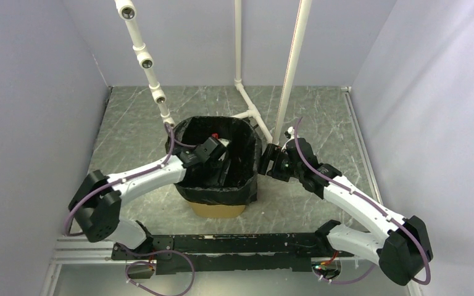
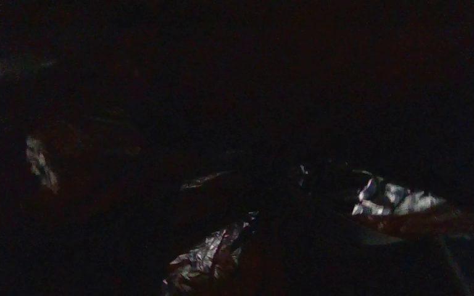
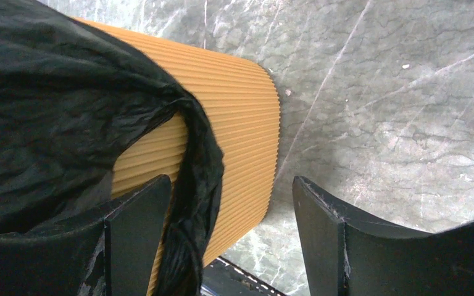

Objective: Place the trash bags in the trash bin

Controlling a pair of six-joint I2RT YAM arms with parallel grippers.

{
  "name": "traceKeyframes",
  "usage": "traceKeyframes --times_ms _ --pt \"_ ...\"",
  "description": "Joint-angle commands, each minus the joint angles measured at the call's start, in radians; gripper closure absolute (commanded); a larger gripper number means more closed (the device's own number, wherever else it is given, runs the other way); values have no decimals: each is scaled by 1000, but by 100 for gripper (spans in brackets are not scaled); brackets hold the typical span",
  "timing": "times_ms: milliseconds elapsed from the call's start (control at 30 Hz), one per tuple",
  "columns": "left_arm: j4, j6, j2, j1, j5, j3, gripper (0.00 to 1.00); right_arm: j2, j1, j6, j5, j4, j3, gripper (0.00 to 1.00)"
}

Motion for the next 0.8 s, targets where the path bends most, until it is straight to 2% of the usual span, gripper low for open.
traceKeyframes --times_ms 0,367,500,767 --pt "-46 -18 66 -12 39 13 38 7 -2 -22 -29 43 20 23" --pt "-77 -25 158 -17 62 18 36 5 -2 -39 -12 13 33 19" --pt "-97 -33 123 -20 58 51 34 1 -2 -45 0 -6 44 19" --pt "-199 -28 9 -22 41 177 28 -67 -2 -44 117 -75 70 17"
